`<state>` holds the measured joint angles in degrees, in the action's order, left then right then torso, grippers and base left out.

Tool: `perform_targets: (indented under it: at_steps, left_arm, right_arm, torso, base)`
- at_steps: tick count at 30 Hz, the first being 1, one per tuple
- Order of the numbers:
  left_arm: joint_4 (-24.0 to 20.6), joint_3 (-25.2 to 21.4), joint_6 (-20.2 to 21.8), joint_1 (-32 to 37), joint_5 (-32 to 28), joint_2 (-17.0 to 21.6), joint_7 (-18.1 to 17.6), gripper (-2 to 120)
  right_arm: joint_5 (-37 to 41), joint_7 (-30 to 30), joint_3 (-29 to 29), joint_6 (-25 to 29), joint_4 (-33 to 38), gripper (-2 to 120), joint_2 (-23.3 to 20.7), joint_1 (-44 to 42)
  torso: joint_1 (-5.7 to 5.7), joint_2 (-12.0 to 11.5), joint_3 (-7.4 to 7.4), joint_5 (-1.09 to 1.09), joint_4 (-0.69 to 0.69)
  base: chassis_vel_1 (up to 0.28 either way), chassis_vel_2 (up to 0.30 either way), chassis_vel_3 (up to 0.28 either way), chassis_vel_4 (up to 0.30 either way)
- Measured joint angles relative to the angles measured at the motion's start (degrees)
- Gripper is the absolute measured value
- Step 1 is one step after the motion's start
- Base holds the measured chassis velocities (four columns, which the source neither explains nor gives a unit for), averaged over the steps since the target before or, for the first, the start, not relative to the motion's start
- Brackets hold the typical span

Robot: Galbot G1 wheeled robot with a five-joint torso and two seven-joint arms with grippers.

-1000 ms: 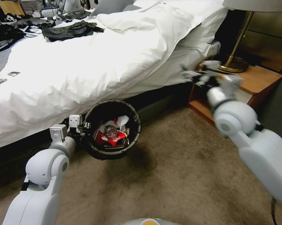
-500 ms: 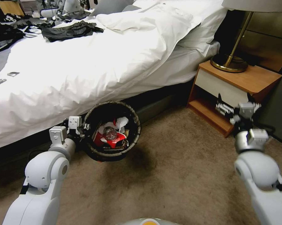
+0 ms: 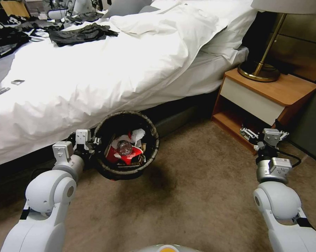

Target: Pick up the trash bin, then pick up the garbage from the floor and place it into the trash bin.

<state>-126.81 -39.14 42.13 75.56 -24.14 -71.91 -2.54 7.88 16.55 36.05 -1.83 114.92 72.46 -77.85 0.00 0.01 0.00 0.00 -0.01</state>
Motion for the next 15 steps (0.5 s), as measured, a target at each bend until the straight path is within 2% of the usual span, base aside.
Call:
perform_targets:
  at_steps: [7,15]
  left_arm:
    - [-0.5,-0.3,0.0,0.3,0.0,0.6,0.0,0]
    - [-0.8,-0.7,0.0,0.8,0.1,0.9,0.1,0]
  right_arm:
    - [-0.1,0.1,0.4,0.0,-0.5,100,0.9,0.0]
    - [-0.1,0.1,0.6,0.1,-1.0,100,1.3,0.1]
  torso:
    - [0.0,0.0,0.0,0.0,0.01]
    - [0.0,0.0,0.0,0.0,0.01]
  base:
    - [0.05,0.053,0.064,0.058]
    - [0.1,0.093,0.091,0.092]
